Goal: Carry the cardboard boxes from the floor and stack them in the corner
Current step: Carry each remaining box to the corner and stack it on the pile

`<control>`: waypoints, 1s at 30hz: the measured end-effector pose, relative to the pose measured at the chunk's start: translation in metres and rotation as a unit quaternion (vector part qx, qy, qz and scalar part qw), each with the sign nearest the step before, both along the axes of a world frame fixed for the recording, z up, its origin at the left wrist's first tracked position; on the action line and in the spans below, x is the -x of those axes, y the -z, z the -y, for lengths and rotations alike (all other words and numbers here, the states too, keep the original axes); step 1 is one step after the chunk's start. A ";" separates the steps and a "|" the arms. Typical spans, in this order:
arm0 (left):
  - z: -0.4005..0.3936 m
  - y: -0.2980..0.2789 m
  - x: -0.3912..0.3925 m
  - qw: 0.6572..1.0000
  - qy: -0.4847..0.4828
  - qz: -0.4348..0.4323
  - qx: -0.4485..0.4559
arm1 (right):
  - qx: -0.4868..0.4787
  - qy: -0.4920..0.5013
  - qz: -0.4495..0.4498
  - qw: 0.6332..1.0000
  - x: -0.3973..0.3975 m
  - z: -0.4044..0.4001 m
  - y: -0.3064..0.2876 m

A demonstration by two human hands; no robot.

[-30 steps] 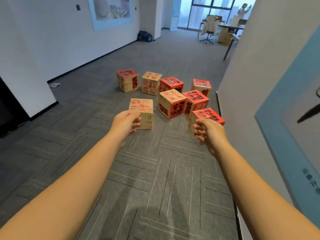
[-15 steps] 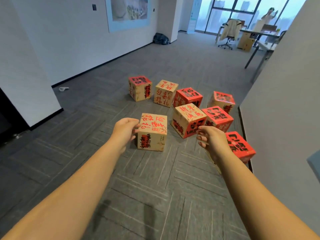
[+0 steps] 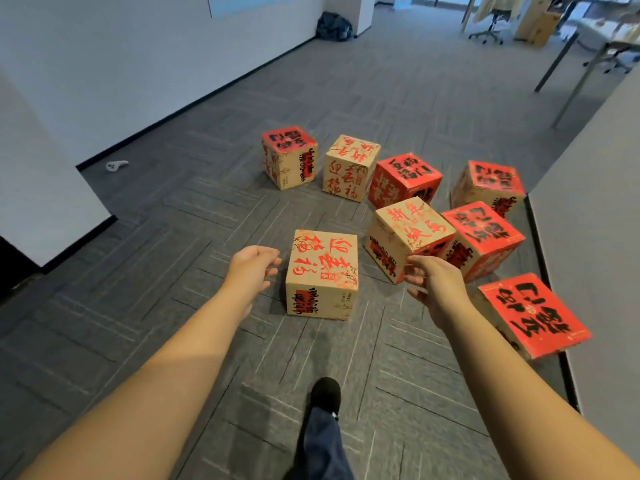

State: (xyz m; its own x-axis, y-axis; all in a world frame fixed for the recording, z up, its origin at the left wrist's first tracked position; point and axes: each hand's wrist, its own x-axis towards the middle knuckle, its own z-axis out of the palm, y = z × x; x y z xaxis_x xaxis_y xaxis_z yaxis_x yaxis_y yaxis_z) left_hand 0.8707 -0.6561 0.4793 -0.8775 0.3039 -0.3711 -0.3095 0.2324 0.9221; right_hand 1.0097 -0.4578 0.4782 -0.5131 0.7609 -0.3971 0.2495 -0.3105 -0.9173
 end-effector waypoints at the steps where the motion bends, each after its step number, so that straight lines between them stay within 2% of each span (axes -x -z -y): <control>1: -0.015 0.012 0.020 1.000 -0.001 0.003 0.003 | 0.001 0.002 0.004 1.000 0.020 -0.017 0.011; 10: -0.143 0.141 0.176 0.994 -0.015 0.062 0.093 | 0.029 -0.003 0.069 0.997 0.173 -0.139 0.138; 14: -0.169 0.220 0.210 0.988 -0.011 0.080 0.133 | 0.058 0.007 0.097 0.994 0.204 -0.167 0.223; 19: -0.186 0.348 0.242 0.983 -0.004 0.076 0.170 | 0.080 0.029 0.113 0.990 0.230 -0.184 0.356; 25: -0.196 0.509 0.280 0.983 -0.001 0.075 0.170 | 0.082 0.042 0.129 0.987 0.262 -0.195 0.512; 27: -0.197 0.548 0.289 0.984 -0.007 0.080 0.162 | 0.090 0.045 0.122 0.987 0.270 -0.197 0.549; 30: -0.200 0.582 0.298 0.987 -0.021 0.127 0.094 | 0.103 0.056 0.101 0.988 0.277 -0.198 0.579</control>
State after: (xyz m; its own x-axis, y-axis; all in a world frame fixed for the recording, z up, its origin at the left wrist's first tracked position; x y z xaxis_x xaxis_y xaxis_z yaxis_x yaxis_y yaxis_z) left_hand 0.5732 -0.4564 -0.1030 -0.7592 0.1742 -0.6271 -0.5380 0.3742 0.7553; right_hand 0.7327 -0.2593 -0.1012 -0.3248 0.7016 -0.6342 0.3738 -0.5208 -0.7675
